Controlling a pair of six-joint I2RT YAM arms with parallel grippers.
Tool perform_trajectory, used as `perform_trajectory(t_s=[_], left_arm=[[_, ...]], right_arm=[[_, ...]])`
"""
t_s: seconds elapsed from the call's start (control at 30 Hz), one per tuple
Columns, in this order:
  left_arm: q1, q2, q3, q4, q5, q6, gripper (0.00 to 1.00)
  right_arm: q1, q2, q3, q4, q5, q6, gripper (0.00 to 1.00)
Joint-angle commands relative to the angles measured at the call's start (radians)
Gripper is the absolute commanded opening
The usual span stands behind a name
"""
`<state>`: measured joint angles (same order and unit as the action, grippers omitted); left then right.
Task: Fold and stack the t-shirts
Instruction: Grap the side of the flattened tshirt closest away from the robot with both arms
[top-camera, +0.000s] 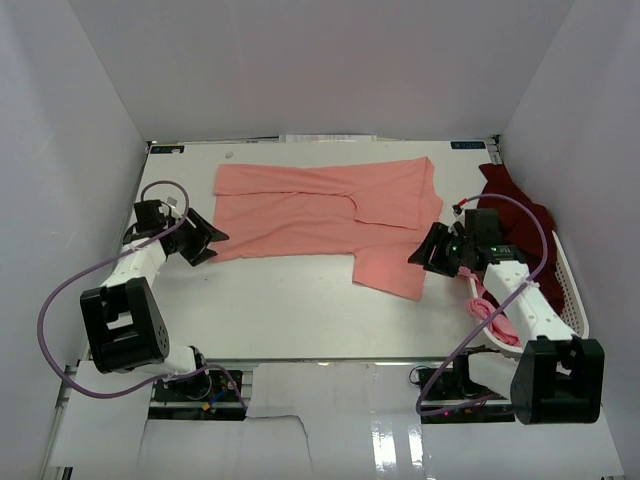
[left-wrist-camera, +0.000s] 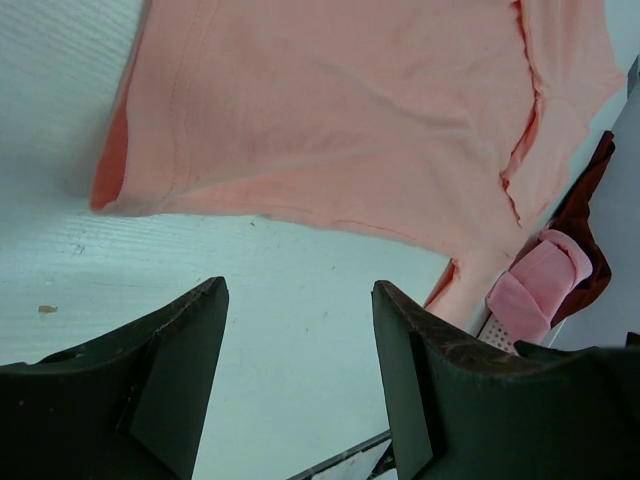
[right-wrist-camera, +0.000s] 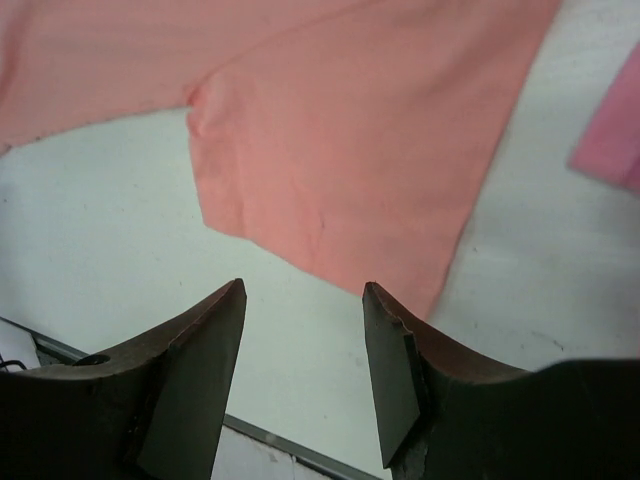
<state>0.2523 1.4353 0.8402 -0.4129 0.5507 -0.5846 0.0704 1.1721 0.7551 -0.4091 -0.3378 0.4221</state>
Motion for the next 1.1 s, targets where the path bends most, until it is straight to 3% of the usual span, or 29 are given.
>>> perform_trajectory(t_s=[0.0, 0.5, 1.07], left_arm=[[0.008, -0.032, 0.008, 0.071, 0.041, 0.006, 0.7], [0.076, -0.064, -0.041, 0.146, 0.049, -0.067, 0.72], [0.119, -0.11, -0.056, 0.143, 0.031, -0.069, 0.72]], right_arm=[[0.0, -0.101, -0.055, -0.054, 0.026, 0.033, 0.57], [0.002, -0.157, -0.286, -0.062, 0.108, 0.119, 0.55], [0.008, -0.048, -0.37, 0.168, 0.14, 0.167, 0.48]])
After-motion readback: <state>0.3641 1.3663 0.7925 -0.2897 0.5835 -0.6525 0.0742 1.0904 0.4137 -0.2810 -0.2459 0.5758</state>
